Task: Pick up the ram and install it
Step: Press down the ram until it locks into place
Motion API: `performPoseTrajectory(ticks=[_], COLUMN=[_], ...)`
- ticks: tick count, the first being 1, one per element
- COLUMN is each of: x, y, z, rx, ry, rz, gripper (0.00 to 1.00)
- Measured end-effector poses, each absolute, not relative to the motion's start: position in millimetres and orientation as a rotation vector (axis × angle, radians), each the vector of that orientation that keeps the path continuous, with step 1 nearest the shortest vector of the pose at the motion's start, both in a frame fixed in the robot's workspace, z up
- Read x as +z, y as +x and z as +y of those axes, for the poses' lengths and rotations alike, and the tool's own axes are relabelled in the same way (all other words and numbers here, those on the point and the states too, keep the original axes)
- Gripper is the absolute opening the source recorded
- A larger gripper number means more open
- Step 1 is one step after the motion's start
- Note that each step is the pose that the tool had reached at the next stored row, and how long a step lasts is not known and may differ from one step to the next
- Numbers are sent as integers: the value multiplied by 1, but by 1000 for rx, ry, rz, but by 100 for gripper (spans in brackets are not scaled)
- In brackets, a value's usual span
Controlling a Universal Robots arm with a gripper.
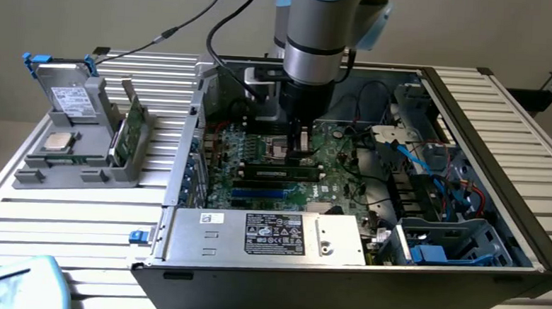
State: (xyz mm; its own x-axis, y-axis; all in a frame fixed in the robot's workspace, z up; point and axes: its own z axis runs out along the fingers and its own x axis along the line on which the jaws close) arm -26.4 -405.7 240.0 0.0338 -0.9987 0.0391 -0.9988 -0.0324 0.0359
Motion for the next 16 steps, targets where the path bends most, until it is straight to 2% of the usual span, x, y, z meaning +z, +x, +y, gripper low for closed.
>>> performPoseTrajectory(ticks=[5,16], x=[240,230], y=[-8,-8], z=[-407,-408], rx=[2,1], ry=[2219,2219], rz=[-2147,-2147], gripper=[11,11])
